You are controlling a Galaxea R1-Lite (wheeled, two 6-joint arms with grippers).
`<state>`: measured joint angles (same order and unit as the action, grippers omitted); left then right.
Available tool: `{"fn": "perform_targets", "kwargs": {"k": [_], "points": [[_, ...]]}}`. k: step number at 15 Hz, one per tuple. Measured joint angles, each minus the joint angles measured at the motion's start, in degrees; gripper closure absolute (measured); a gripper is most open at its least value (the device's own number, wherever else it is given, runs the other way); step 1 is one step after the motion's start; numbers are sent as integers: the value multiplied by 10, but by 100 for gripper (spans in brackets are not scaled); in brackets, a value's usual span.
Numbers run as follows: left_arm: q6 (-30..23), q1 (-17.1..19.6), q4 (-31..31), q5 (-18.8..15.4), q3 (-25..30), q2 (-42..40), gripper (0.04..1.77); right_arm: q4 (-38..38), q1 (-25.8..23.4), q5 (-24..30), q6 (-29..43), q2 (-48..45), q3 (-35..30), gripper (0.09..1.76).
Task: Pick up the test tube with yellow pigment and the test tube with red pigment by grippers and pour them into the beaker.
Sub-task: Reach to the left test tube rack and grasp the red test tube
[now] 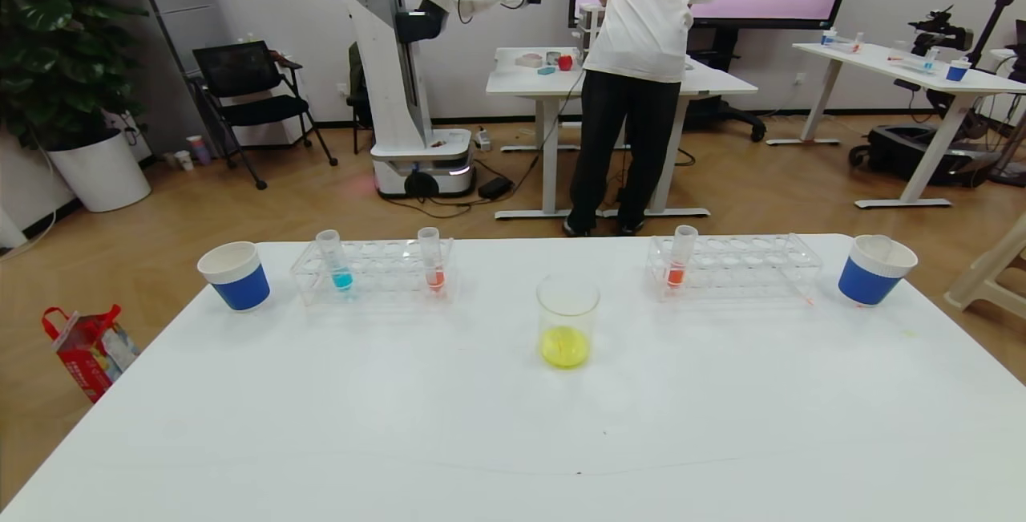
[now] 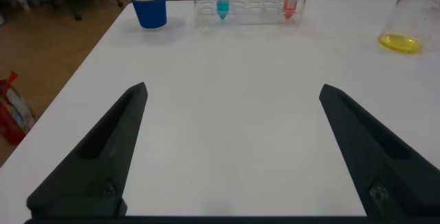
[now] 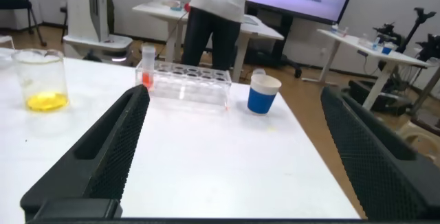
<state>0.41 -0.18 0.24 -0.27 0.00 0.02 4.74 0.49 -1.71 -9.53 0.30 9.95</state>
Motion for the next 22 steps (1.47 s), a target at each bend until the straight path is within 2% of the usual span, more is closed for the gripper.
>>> {"fn": "perform_targets", "kwargs": {"k": [2, 5, 22], "points": [[0, 0, 0, 0, 0, 0, 7, 20, 0, 9, 2, -3, -61, 11], [0, 0, 0, 0, 0, 0, 7, -47, 0, 28, 39, -3, -95, 11], [2, 0, 0, 0, 0, 0, 7, -51, 0, 24, 64, -3, -99, 11]]}}
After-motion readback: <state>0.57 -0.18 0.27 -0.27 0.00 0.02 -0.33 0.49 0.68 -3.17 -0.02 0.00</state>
